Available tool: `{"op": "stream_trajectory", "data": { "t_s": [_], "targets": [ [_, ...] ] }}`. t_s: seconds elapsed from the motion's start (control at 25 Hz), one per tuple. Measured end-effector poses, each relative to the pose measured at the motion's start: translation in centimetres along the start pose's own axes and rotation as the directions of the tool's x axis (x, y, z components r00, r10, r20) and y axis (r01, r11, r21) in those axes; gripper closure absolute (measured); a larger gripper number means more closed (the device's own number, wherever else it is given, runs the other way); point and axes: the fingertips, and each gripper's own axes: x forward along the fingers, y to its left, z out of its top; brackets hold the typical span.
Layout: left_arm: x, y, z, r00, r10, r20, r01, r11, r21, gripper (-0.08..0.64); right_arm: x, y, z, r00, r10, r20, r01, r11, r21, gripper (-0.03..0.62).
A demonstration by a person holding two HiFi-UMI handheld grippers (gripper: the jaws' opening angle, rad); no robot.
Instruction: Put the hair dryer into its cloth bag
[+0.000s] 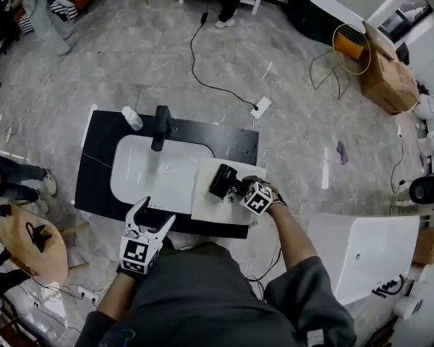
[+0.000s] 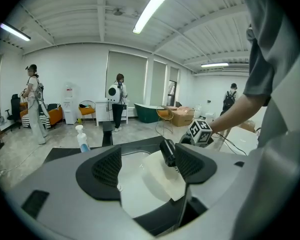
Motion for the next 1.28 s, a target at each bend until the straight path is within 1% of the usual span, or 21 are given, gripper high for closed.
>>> {"op": "stream_trajectory", "data": {
  "t_s": [0.16, 0.32, 0.44, 0.56, 0.72, 0.88, 1.08, 1.28],
  "targets": [
    [0.9, -0.8, 0.1, 0.999, -0.036, -0.002, 0.036, 0.999, 0.010, 0.224, -3.0, -0.6, 0.9, 0.992, -0.073, 0.100, 0.060, 0.990, 0.126, 0.351],
    [2.1, -2.0, 0.3, 0.996, -0.087, -0.004, 0.087, 0.996, 0.025, 0.224, -6.0, -1.0, 0.8, 0.969, -0.154, 0.192, 0.101, 0.960, 0.262, 0.351],
    [3.3, -3.1, 0.1, 0.991, -0.131, -0.016, 0.132, 0.991, 0.037, 0.224, -7.9, -0.7, -0.1, 0.958, -0.200, 0.205, 0.123, 0.934, 0.336, 0.351],
    [4.7, -4.3, -0.1, 0.984, -0.174, -0.031, 0.175, 0.983, 0.047, 0.225, -9.1, -0.3, -1.7, 0.952, -0.229, 0.201, 0.134, 0.908, 0.396, 0.351],
    [6.7, -6.7, -0.3, 0.970, -0.239, -0.050, 0.242, 0.968, 0.061, 0.225, -10.9, 0.7, -4.6, 0.943, -0.268, 0.197, 0.144, 0.862, 0.486, 0.351],
    [9.0, -9.6, -0.8, 0.949, -0.304, -0.081, 0.311, 0.947, 0.084, 0.227, -12.7, 1.6, -7.6, 0.931, -0.315, 0.185, 0.164, 0.813, 0.558, 0.351],
    [12.3, -13.3, -1.5, 0.922, -0.365, -0.128, 0.378, 0.920, 0.099, 0.230, -15.2, 2.8, -11.4, 0.909, -0.379, 0.173, 0.187, 0.742, 0.644, 0.351],
    [15.8, -17.2, -3.4, 0.890, -0.411, -0.200, 0.436, 0.894, 0.106, 0.236, -17.8, 4.6, -15.6, 0.887, -0.440, 0.140, 0.218, 0.666, 0.713, 0.351]
  ]
}}
